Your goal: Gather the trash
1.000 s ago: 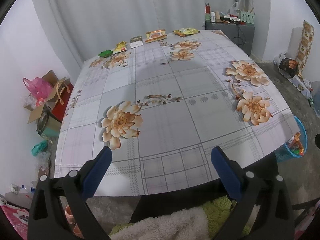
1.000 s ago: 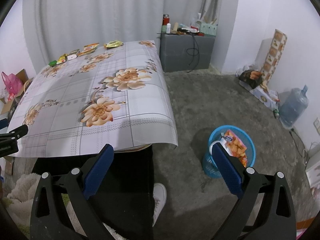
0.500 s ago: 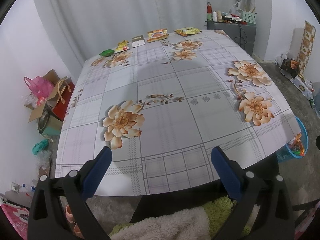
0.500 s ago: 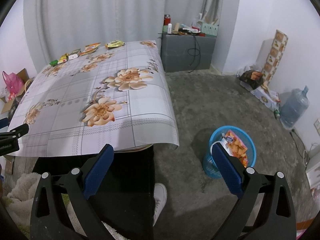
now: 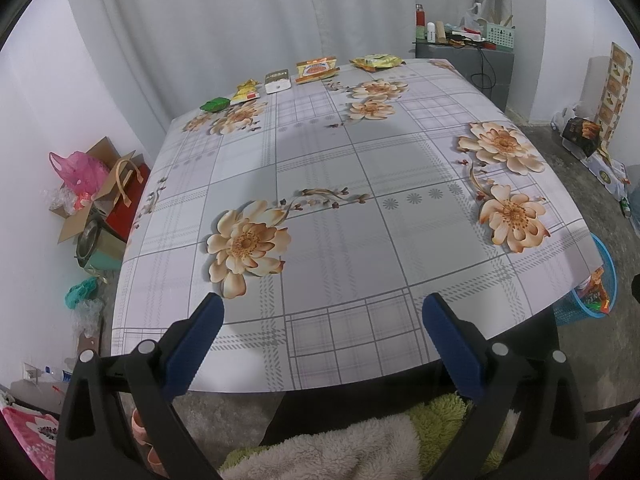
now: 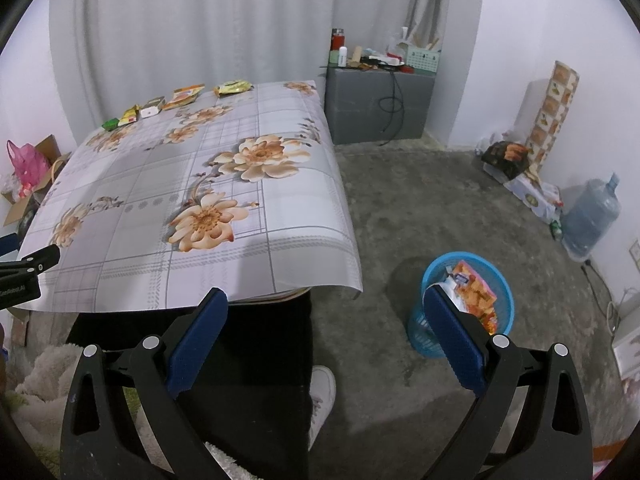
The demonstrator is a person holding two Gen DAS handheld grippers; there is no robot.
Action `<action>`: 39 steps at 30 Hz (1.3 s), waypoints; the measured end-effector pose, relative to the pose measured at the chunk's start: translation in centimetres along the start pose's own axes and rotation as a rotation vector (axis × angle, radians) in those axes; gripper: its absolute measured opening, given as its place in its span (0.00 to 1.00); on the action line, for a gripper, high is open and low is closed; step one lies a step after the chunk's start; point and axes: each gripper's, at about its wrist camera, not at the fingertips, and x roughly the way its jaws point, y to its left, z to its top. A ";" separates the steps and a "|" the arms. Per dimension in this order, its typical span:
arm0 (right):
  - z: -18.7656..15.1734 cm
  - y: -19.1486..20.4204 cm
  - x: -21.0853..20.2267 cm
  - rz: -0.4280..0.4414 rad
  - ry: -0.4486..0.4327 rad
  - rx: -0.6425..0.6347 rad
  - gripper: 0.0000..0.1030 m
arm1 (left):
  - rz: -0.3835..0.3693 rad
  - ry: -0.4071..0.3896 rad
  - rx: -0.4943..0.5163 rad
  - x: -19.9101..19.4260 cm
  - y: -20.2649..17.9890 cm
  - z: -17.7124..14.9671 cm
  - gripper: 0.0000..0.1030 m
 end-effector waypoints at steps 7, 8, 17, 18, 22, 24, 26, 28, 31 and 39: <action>0.0 0.0 0.0 0.000 0.000 0.000 0.91 | 0.001 -0.001 0.001 0.0 0.0 0.0 0.94; 0.0 -0.1 0.0 0.000 -0.001 -0.001 0.91 | 0.001 0.000 0.000 0.0 0.0 0.0 0.95; 0.0 0.2 0.0 0.000 0.001 -0.003 0.91 | 0.002 0.000 0.001 0.0 0.1 -0.1 0.94; 0.0 0.2 0.0 0.001 0.000 -0.003 0.91 | 0.003 0.000 0.001 0.0 0.1 -0.1 0.95; -0.1 0.4 0.0 0.002 0.002 -0.004 0.91 | 0.003 0.002 0.001 0.0 0.3 -0.2 0.94; 0.0 0.4 0.0 0.001 0.001 -0.003 0.91 | 0.005 0.000 0.002 0.0 0.3 -0.2 0.95; 0.0 0.4 0.0 0.003 0.001 -0.004 0.91 | 0.002 0.000 0.002 0.0 0.3 -0.1 0.95; -0.1 0.4 0.0 0.003 0.001 -0.005 0.91 | 0.003 0.000 0.003 0.0 0.4 -0.2 0.94; -0.1 0.5 0.0 0.004 0.001 -0.005 0.91 | 0.003 0.003 0.002 0.0 0.3 -0.1 0.94; -0.2 0.7 0.0 0.004 0.001 -0.005 0.91 | 0.004 0.003 0.002 0.0 0.4 -0.2 0.95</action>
